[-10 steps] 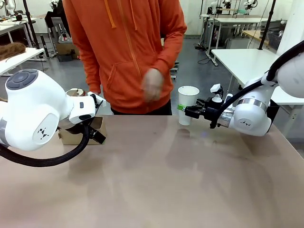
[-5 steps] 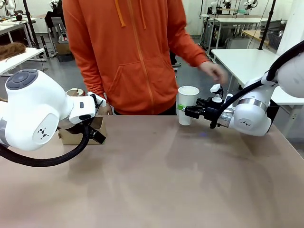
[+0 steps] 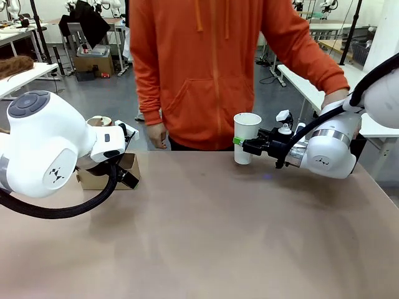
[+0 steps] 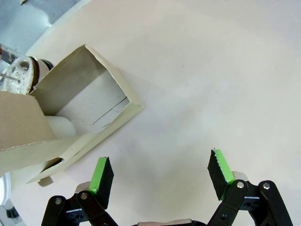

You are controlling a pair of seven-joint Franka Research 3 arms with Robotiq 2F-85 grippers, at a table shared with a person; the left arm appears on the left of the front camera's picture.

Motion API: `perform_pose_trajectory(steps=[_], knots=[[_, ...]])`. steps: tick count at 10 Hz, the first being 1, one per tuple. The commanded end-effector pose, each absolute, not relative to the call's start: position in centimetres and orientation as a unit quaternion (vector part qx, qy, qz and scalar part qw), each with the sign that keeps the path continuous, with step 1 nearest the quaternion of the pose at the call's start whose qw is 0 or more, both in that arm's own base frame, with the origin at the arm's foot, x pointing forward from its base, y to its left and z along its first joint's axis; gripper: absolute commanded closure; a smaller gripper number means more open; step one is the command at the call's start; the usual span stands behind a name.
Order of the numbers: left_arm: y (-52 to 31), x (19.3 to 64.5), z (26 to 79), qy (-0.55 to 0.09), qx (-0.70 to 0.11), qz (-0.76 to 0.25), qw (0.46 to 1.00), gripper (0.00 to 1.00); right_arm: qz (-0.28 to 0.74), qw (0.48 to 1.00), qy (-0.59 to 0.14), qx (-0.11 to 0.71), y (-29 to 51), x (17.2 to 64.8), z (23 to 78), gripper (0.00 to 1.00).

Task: Pour a drink into a cup and package it in a carrier.
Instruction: When a person places the Paper Cup Lid on the 600 ml Paper Cup , lift the 600 ml Paper Cup.

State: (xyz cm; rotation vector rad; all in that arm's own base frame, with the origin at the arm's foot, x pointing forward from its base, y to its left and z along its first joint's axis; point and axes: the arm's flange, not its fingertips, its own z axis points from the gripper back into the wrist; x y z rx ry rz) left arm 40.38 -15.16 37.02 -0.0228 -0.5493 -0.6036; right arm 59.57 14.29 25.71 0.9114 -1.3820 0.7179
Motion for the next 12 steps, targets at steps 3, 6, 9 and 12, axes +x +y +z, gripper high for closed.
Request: perform_pose_trajectory(steps=[3, 6, 9, 12], knots=[[-15.16, 40.36, 37.05, -0.267, -0.012, -0.294, 0.918, 0.00, 0.309, 0.617, -0.605, 0.397, 14.42, 59.62, 25.93, 0.11], [-15.16, 40.36, 37.05, -0.267, -0.012, -0.294, 0.918, 0.00, 0.309, 0.617, -0.605, 0.397, 14.42, 59.62, 25.93, 0.11], [-15.16, 40.36, 37.05, -0.267, -0.012, -0.294, 0.918, 0.00, 0.309, 0.617, -0.605, 0.397, 14.42, 59.62, 25.93, 0.11], [-15.16, 40.36, 37.05, -0.267, -0.012, -0.294, 0.918, 0.00, 0.309, 0.617, -0.605, 0.397, 14.42, 59.62, 25.93, 0.11]])
